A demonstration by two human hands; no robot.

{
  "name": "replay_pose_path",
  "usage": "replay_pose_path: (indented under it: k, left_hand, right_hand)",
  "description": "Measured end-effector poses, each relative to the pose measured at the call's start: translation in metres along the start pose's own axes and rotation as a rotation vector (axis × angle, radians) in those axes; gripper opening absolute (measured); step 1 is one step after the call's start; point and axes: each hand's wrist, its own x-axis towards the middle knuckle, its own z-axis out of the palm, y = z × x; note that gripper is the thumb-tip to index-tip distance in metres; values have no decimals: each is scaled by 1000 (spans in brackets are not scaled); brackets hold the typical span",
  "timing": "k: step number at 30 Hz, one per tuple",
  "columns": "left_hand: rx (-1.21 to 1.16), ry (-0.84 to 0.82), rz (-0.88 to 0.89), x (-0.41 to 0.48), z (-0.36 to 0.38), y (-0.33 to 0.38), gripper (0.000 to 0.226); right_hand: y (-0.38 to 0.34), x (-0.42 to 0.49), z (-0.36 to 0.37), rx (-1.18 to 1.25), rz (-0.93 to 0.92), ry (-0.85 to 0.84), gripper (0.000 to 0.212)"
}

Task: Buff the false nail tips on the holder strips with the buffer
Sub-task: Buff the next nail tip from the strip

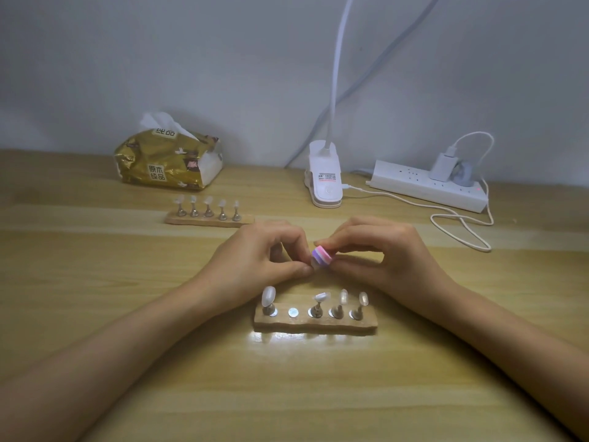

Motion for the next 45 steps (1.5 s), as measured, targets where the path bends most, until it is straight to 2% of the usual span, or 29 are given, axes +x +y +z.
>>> replay_pose_path:
  k: [4,7,10,14,17,21,25,29,32,36,40,43,45]
  left_hand:
    - [1,-5,7,0,0,0,11]
    - [-6,-10,6,1,0,0,11]
    - [-18,-11,13,0,0,0,13]
    - [-8,-17,9,0,0,0,8]
    - [-4,-17,13,0,0,0,10]
    - [0,-22,12,1,0,0,8]
    - [-3,-21,17,1,0,-1,9]
    - [-6,-32,19,1,-1,0,7]
    - [-9,-17,12,2,0,1,10]
    - [5,-27,11,0,-1,1,8]
    - [-7,-15,4,1,0,0,11]
    - [-7,-20,1,1,0,0,8]
    - [-7,-24,6,1,0,0,7]
  right_hand:
    - [1,-1,1,-87,-99,-4,16]
    - [3,0,-1,-50,-30,-1,17]
    - [3,-1,1,-105,-95,-8,17]
    - [6,-1,-1,-57,-23,0,18]
    - [5,-1,1,-109,-103,-7,16]
    - [7,-1,-2,-33,-2,-5,13]
    - [4,-1,1,-79,-82,-20,14]
    - [5,-1,-2,-63,2,7,14]
    - [2,0,2,-84,-93,-1,14]
    - [5,-1,-1,-44,24,-17,8]
    - [1,-1,3,-26,-55,-23,9]
    - [4,0,0,-10,26,-17,9]
    - [3,-1,-2,-10,12,16,11]
